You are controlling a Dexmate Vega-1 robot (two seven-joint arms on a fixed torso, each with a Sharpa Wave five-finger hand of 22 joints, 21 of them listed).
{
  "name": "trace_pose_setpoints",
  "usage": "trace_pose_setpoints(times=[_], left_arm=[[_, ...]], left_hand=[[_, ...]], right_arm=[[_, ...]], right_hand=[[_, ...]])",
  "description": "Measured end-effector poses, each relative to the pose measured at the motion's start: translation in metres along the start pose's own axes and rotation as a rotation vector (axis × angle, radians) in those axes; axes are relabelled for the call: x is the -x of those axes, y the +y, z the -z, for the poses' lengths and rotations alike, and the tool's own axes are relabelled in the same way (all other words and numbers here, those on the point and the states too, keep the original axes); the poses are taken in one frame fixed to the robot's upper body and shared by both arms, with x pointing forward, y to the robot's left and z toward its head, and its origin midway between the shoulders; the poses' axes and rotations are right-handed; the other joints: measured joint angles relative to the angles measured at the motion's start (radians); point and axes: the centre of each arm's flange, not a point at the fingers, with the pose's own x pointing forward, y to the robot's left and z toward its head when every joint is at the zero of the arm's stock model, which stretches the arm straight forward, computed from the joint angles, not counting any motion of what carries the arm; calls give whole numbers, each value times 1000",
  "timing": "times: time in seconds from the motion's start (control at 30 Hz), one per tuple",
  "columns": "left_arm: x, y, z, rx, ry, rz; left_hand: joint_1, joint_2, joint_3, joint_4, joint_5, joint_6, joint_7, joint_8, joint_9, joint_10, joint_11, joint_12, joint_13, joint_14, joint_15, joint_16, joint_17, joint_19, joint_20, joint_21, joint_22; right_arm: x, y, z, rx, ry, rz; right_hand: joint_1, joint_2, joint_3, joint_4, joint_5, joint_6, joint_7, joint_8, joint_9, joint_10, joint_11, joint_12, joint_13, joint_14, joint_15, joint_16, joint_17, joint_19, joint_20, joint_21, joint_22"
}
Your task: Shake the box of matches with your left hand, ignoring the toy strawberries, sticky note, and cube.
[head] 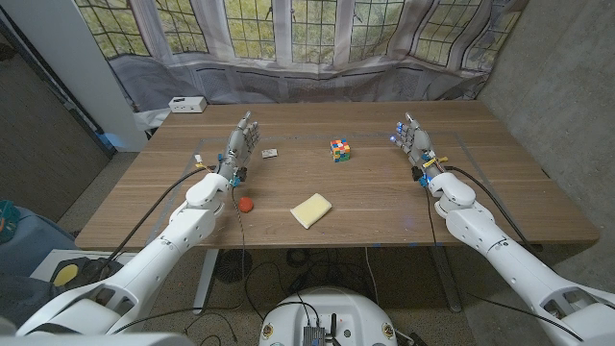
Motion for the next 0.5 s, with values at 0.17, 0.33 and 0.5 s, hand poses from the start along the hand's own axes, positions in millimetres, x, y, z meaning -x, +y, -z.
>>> trace_pose_setpoints(times=[0.17,0.33,0.5], left_arm=[[-2,-2,-2,3,-12,7],[-3,-3,-5,-4,-27,-2],[-1,-4,-9,-25,-43,-19]], left_hand=[[11,11,5,-5,0,30,1,7,0,23,4,4,0,18,5,7,0,5,13,0,0],[31,31,16,-12,0,56,1,9,0,48,1,12,0,38,3,7,0,13,22,0,0],[79,65,47,-30,-9,93,2,15,0,77,1,19,0,71,1,11,-3,27,35,7,0]], right_arm=[[2,0,0,-2,0,3],[5,-1,0,-4,-3,6],[8,-2,-1,-6,-12,12]], right_hand=[[0,0,0,0,0,0,0,0,0,5,5,4,0,0,0,0,0,0,0,0,0],[0,0,0,0,0,0,0,0,0,5,5,4,0,0,0,0,0,4,4,0,0],[0,0,0,0,0,0,0,0,0,5,5,4,0,5,5,0,0,4,4,0,0]])
